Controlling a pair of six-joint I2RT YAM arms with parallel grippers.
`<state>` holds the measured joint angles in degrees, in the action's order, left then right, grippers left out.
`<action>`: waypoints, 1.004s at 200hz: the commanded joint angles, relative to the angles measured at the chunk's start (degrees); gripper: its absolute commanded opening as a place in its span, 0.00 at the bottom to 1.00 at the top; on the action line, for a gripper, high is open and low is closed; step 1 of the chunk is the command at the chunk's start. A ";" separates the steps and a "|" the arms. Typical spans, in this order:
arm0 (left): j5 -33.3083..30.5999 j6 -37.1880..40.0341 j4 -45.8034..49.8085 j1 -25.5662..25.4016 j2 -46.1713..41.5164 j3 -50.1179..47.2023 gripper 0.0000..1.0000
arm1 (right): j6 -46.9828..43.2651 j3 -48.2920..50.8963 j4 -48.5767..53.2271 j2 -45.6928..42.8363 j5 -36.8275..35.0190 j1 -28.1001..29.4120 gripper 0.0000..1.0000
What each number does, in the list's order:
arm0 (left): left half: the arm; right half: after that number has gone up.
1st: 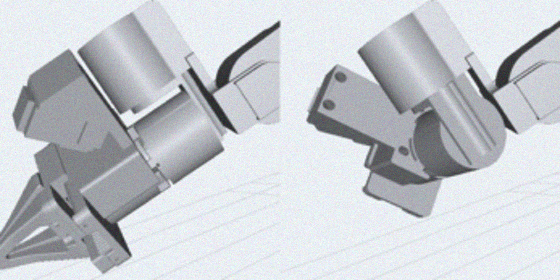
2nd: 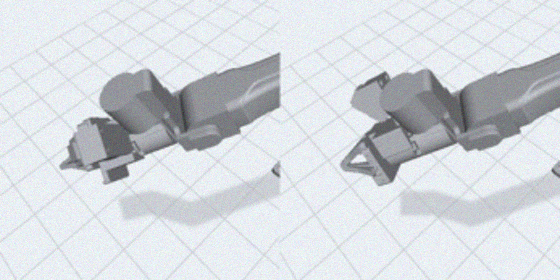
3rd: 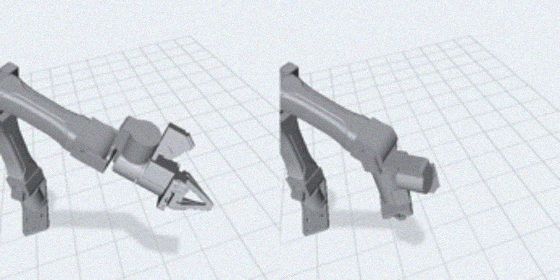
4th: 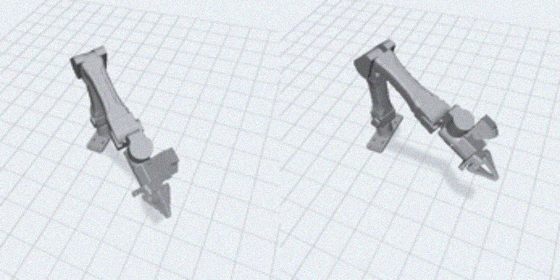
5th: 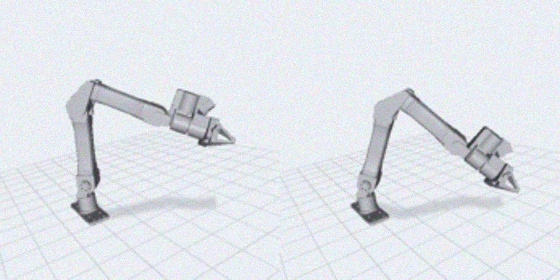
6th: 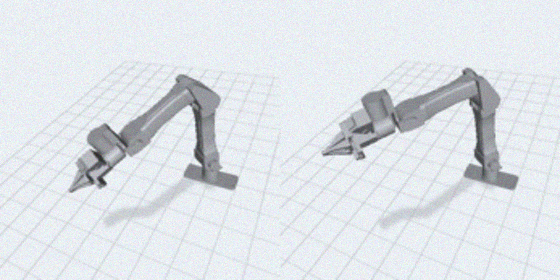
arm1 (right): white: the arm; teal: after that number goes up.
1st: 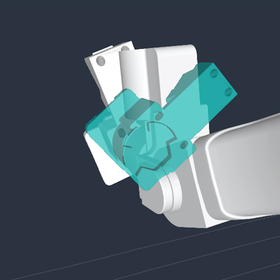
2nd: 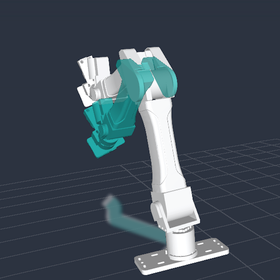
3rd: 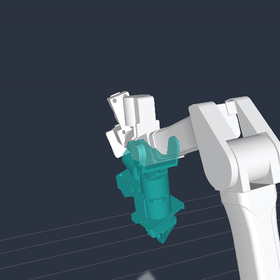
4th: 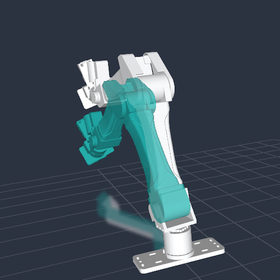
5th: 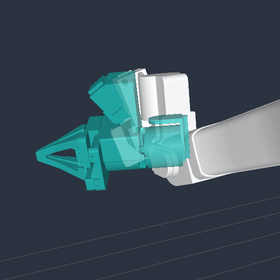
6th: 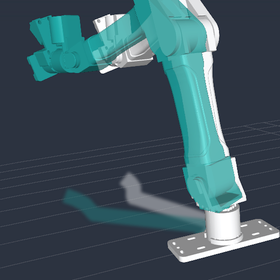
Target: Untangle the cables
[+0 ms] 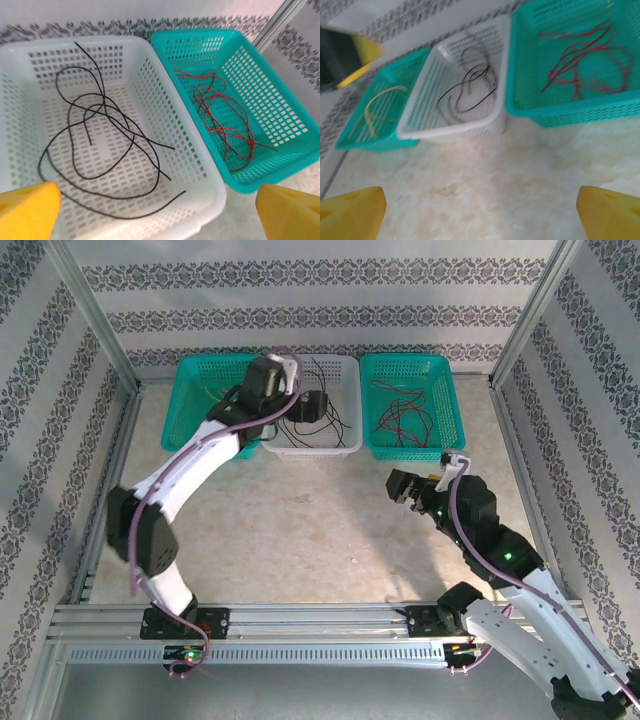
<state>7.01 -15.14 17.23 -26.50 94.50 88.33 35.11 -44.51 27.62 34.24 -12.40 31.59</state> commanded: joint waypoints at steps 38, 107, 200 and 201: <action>-23.93 7.98 -19.73 2.11 -25.26 -31.79 1.00 | -2.68 18.81 -17.01 -11.59 -17.31 -2.38 0.98; -47.70 13.55 -52.94 12.07 -21.31 -64.41 0.99 | -14.90 18.91 -27.61 17.36 -41.18 -9.62 0.98; -23.63 15.22 -71.58 21.46 -6.35 -67.09 0.99 | -25.62 29.57 -75.22 38.24 -22.51 -25.09 0.98; -23.14 15.18 -71.48 21.61 -6.39 -67.12 0.99 | -25.66 29.48 -75.11 38.30 -22.10 -25.22 0.98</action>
<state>-27.44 0.01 -46.04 -7.94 88.58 22.94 11.03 -17.93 -30.37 71.79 -47.00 11.09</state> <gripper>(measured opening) 0.993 0.985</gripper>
